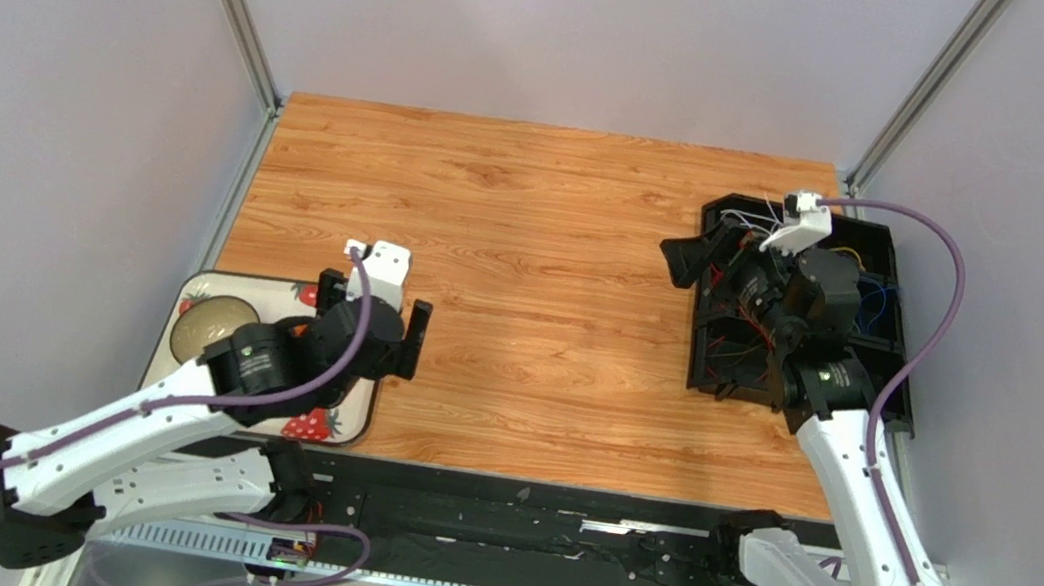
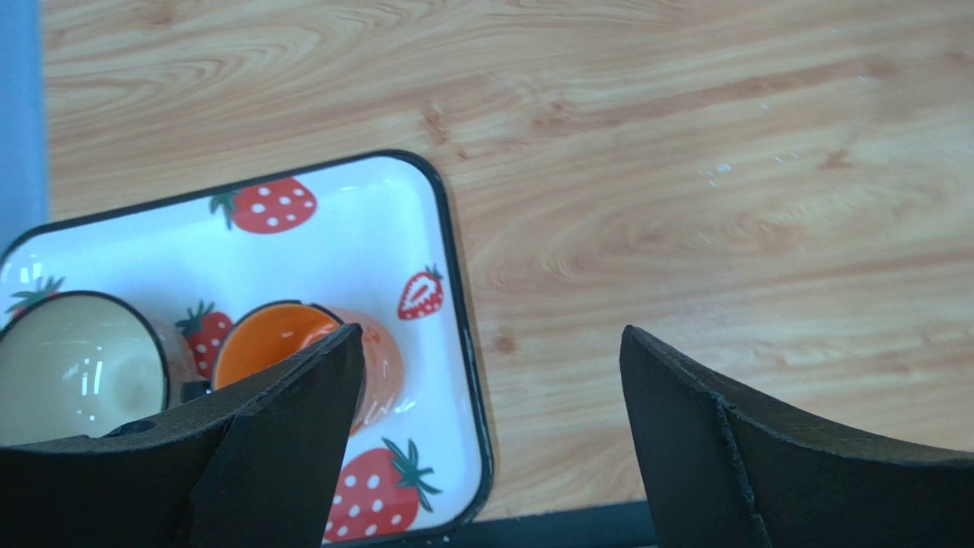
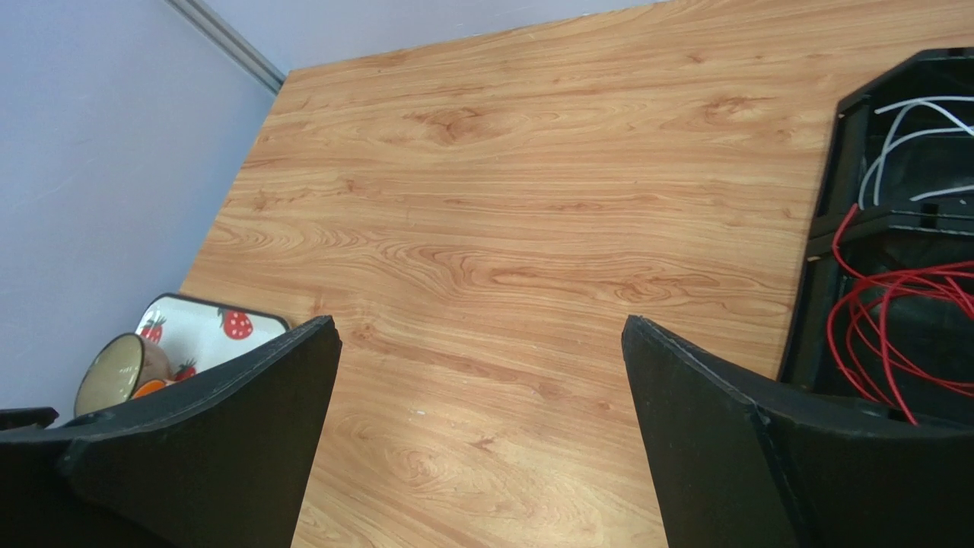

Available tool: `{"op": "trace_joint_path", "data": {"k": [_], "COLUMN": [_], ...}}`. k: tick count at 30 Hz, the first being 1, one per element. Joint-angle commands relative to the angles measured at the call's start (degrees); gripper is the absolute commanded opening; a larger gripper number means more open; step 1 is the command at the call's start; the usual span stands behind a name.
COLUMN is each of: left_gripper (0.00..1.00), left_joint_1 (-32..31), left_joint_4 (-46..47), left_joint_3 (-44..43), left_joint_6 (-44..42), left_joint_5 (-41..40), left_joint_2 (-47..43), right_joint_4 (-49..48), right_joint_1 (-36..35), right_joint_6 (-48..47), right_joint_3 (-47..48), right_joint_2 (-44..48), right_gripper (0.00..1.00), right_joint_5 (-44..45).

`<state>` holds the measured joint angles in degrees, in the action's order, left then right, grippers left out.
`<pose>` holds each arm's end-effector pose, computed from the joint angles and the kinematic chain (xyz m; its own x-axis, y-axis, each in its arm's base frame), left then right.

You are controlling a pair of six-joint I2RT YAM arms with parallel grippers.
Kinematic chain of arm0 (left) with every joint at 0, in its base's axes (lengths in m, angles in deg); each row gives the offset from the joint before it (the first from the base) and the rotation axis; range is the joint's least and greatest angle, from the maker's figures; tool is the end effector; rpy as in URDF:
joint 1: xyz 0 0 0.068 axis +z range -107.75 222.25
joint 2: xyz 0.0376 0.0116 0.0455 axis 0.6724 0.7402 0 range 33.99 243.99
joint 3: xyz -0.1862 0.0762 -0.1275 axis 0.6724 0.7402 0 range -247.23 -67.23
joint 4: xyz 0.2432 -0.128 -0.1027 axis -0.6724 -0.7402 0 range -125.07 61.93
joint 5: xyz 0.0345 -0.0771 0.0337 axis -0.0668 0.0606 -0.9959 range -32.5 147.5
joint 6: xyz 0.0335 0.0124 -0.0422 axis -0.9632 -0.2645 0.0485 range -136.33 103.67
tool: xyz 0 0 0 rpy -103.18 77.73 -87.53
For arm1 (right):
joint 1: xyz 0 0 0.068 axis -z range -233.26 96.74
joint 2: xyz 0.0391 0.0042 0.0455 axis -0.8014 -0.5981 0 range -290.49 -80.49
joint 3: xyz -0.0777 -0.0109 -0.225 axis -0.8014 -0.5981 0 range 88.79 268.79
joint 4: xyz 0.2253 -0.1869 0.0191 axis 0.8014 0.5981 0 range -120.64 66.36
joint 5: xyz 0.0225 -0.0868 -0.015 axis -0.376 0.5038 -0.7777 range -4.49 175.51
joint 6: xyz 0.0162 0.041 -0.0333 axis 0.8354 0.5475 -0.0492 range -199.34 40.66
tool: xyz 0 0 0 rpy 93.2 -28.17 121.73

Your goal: Untangle the cables

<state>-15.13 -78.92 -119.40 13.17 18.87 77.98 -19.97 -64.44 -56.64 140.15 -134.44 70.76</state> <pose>0.1273 -0.1553 0.3008 -0.5201 0.0993 -0.8483 0.1774 0.9841 0.0064 0.2674 0.0626 0.3200 -0.3739 0.3066 -0.8753 -0.3102 0.8481 0.4296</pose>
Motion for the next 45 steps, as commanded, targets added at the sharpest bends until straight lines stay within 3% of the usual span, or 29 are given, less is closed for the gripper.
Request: {"op": "trace_joint_path", "data": {"k": [1,6,11,14,17,20,26,31,35,41,44,45], "left_gripper": [0.91,0.92,0.91,0.91,0.93,0.99,0.99,0.99,0.99,0.99,0.99,0.99], "left_joint_1": [1.7,6.7,12.6,13.0,13.0,13.4,22.4,36.8,40.0,42.6,43.1,44.0], "left_joint_4": [9.1,23.1,22.6,21.2,19.4,27.6,66.5,74.7,90.6,99.6,110.6,109.3], "left_joint_3": [0.7,2.9,-0.7,-2.3,-0.9,6.9,28.2,29.0,31.9,35.9,38.2,37.3], "left_joint_6": [-1.7,-11.1,-17.1,-23.1,-26.0,-27.9,-36.0,-28.4,-32.7,-33.1,-36.1,-36.3], "left_joint_5": [-11.6,-7.3,-4.4,-3.2,-2.8,-10.7,-9.2,-8.7,-8.3,3.7,9.2,11.7], "left_joint_2": [4.0,4.1,4.9,3.3,0.1,-3.3,-6.4,5.9,12.0,20.7,26.9,28.0], "right_joint_4": [-6.6,-4.9,0.8,6.6,8.0,5.4,-2.2,-11.1,-13.1,-12.3,-13.6,-13.9], "right_joint_1": [-0.2,-0.4,-0.7,-0.8,-0.8,-0.8,-0.8,-0.8,-0.9,-0.7,-0.8,-0.8], "right_joint_6": [4.6,10.8,14.2,9.2,8.7,4.7,-2.0,-7.6,-6.8,-4.5,-7.3,-9.8], "right_joint_3": [-3.0,-5.6,-8.2,-5.3,-7.3,-12.0,-18.9,-27.3,-30.3,-31.5,-31.8,-31.8], "right_joint_2": [3.0,3.9,7.8,8.1,8.5,10.2,12.2,14.8,19.1,24.1,26.4,27.0], "right_gripper": [1.00,1.00,1.00,1.00,1.00,1.00,1.00,1.00,0.98,0.96,1.00,1.00], "right_joint_5": [4.7,7.1,16.0,8.6,11.0,21.1,31.2,36.8,41.6,40.9,36.6,35.5]}}
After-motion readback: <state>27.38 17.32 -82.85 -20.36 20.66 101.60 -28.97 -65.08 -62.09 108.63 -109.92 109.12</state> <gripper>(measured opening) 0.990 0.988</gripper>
